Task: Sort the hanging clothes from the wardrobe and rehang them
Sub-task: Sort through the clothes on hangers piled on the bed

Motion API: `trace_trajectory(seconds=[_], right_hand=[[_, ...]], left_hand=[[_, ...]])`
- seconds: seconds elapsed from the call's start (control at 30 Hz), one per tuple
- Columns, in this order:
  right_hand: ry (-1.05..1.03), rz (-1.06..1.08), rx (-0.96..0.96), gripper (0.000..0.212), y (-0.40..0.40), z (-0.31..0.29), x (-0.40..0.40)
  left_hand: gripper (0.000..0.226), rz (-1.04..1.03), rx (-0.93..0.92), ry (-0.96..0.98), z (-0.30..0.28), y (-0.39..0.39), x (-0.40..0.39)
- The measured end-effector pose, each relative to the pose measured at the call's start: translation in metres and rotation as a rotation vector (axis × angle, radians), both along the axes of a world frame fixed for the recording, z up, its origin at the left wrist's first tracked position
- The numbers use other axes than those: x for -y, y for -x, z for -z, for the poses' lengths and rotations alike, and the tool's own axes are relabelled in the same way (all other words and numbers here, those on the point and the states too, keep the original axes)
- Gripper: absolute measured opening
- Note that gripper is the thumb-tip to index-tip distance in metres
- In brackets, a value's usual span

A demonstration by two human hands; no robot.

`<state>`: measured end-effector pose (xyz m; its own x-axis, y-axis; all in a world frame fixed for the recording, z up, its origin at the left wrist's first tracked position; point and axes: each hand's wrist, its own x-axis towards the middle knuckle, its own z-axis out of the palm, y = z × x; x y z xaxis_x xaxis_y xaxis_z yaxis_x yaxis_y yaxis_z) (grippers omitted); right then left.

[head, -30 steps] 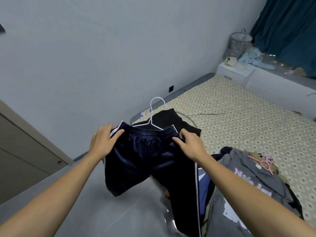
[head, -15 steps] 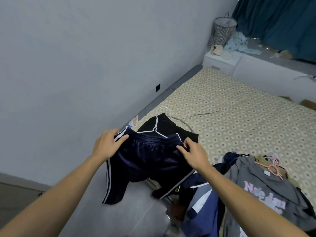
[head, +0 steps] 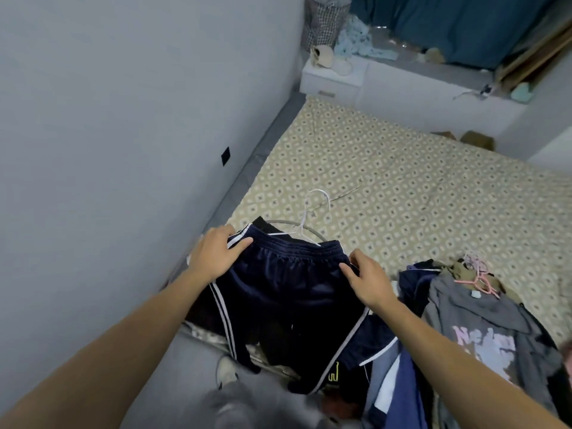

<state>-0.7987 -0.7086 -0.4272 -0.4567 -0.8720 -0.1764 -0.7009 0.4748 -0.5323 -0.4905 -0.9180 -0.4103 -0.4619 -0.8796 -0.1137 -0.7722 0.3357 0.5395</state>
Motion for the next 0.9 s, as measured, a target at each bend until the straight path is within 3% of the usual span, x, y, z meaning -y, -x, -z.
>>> trace_trajectory(seconds=[0.1, 0.2, 0.47, 0.63, 0.73, 0.9], right_hand=[[-0.066, 0.026, -0.027, 0.022, 0.009, 0.023, 0.032], [-0.096, 0.047, -0.048, 0.019, 0.023, 0.055, 0.063], [-0.165, 0.143, -0.105, 0.021, 0.079, 0.188, 0.132], [-0.187, 0.234, 0.083, 0.021, 0.112, 0.261, 0.153], [-0.187, 0.208, 0.166, 0.038, 0.122, 0.277, 0.157], [-0.116, 0.166, 0.127, 0.042, 0.118, 0.244, 0.150]], left_hand=[[0.063, 0.075, 0.017, -0.006, 0.031, 0.018, 0.054], [0.057, 0.129, 0.047, -0.031, 0.068, 0.041, 0.101], [0.055, 0.234, 0.187, -0.088, 0.195, 0.120, 0.181], [0.038, 0.276, 0.175, -0.053, 0.255, 0.159, 0.205], [0.026, 0.261, 0.208, 0.015, 0.271, 0.170, 0.210], [0.032, 0.316, 0.281, 0.101, 0.242, 0.182, 0.189]])
